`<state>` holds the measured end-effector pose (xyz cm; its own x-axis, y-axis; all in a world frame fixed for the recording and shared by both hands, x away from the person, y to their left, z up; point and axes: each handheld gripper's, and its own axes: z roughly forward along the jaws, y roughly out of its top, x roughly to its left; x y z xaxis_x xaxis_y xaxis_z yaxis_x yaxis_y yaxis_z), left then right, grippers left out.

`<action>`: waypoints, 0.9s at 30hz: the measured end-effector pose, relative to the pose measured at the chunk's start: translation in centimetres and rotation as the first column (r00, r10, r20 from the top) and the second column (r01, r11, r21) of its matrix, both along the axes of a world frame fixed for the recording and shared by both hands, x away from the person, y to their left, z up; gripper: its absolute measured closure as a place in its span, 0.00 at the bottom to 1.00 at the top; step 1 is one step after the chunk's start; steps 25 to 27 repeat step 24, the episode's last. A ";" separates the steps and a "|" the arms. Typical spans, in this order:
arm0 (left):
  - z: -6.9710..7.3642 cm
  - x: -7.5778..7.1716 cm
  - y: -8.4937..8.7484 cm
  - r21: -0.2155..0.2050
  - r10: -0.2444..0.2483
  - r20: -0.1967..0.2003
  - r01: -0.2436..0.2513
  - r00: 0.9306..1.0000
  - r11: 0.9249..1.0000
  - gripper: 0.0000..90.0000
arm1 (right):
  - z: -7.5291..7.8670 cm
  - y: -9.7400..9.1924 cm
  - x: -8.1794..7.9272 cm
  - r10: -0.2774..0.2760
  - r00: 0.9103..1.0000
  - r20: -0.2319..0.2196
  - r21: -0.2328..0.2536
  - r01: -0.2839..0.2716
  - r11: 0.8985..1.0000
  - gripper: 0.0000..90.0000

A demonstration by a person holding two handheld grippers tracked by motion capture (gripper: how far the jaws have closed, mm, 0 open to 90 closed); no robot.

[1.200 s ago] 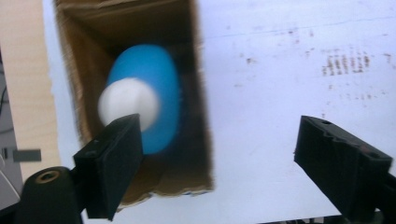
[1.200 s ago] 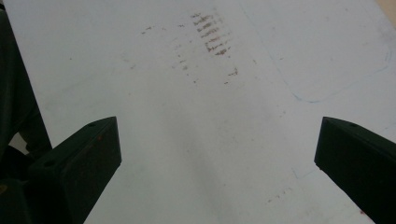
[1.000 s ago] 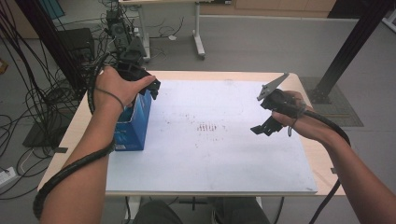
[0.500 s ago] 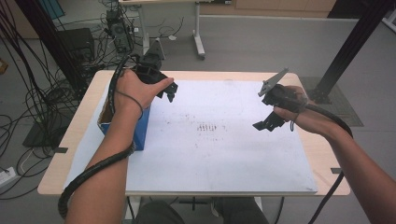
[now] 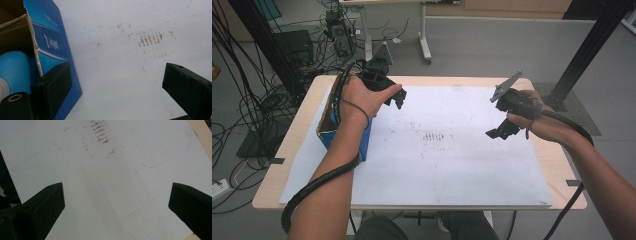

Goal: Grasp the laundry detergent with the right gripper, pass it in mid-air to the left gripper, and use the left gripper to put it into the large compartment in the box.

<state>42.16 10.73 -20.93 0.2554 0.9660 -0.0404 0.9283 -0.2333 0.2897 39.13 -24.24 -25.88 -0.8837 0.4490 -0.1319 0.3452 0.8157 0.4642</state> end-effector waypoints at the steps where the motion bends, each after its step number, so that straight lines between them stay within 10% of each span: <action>1: -0.1 0.0 0.0 -0.001 -0.001 -0.002 0.001 1.000 1.000 0.11 | 0.0 0.0 0.0 -0.001 1.000 0.001 0.000 0.001 1.000 0.01; 27: -1.6 -0.2 -0.2 -0.041 -0.018 -0.011 0.018 1.000 0.999 0.11 | -0.9 -0.6 -0.4 -0.007 1.000 -0.009 -0.016 0.007 1.000 0.01</action>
